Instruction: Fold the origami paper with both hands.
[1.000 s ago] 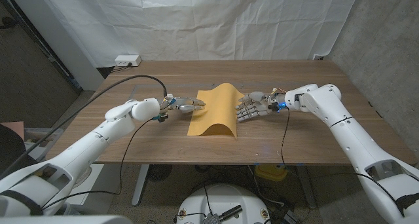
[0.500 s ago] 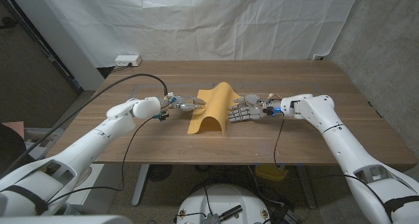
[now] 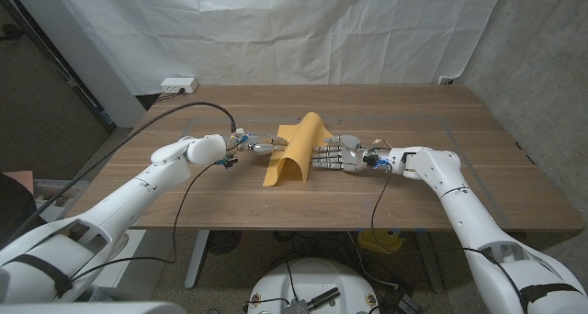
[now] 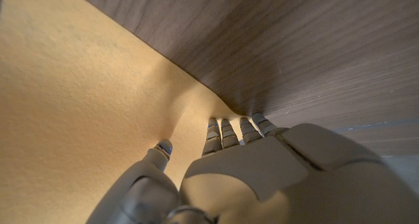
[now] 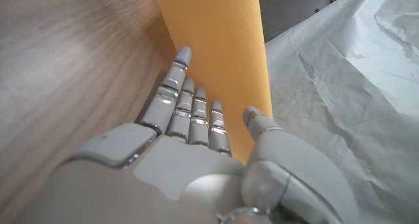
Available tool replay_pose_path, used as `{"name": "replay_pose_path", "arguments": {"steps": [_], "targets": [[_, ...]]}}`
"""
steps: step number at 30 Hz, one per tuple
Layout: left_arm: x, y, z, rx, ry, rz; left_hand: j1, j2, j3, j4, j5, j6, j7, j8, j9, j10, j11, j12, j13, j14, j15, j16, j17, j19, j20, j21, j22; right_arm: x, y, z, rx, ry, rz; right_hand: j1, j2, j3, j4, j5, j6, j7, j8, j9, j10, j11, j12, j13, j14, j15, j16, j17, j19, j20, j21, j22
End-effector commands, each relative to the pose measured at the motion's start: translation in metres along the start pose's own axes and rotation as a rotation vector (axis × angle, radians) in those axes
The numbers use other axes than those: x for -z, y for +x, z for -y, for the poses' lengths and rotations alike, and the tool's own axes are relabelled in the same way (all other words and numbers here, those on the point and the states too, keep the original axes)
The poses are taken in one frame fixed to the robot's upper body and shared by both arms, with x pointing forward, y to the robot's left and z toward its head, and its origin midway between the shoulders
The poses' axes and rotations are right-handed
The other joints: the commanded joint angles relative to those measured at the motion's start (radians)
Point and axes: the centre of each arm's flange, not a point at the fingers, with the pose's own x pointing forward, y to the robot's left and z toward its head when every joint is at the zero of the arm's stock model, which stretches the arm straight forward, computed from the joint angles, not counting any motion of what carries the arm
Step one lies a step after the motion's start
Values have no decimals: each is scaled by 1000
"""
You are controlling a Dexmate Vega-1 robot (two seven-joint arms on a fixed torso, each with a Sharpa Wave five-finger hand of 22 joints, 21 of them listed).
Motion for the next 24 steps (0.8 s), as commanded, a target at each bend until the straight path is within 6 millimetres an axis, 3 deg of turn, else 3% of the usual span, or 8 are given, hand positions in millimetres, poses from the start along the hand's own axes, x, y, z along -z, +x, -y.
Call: {"name": "replay_pose_path", "arguments": {"steps": [1, 14, 24], "targets": [[2, 2, 1, 3, -2, 3, 0, 113, -2, 1, 3, 1, 0, -4, 3, 0, 1, 1, 6, -2, -4, 6, 4, -1, -1, 0, 0, 16, 18, -9, -91, 150, 70, -11, -1, 0, 8, 3, -1, 58, 5, 2, -3, -13, 3, 5, -5, -7, 0, 6, -7, -4, -4, 4], [3, 2, 1, 2, -1, 2, 0, 114, -3, 1, 4, 1, 1, -4, 3, 2, 2, 1, 6, -2, -4, 6, 4, 0, -1, 0, 0, 24, 28, -20, -245, 348, 163, -10, 0, 2, 9, 3, 0, 55, 6, 2, 1, -19, 6, 5, 2, -15, 4, 7, -3, -8, -1, 3], [2, 3, 0, -1, 1, 4, 0, 115, -3, 1, 5, 0, 2, -4, 3, 1, 3, 1, 6, -3, -5, 6, 4, 0, -1, -1, 0, 26, 34, -29, -280, 376, 178, -9, 0, 3, 10, 3, 1, 50, 7, 2, -2, -25, 5, 4, 1, -23, 4, 7, -4, -16, 0, 3]]}}
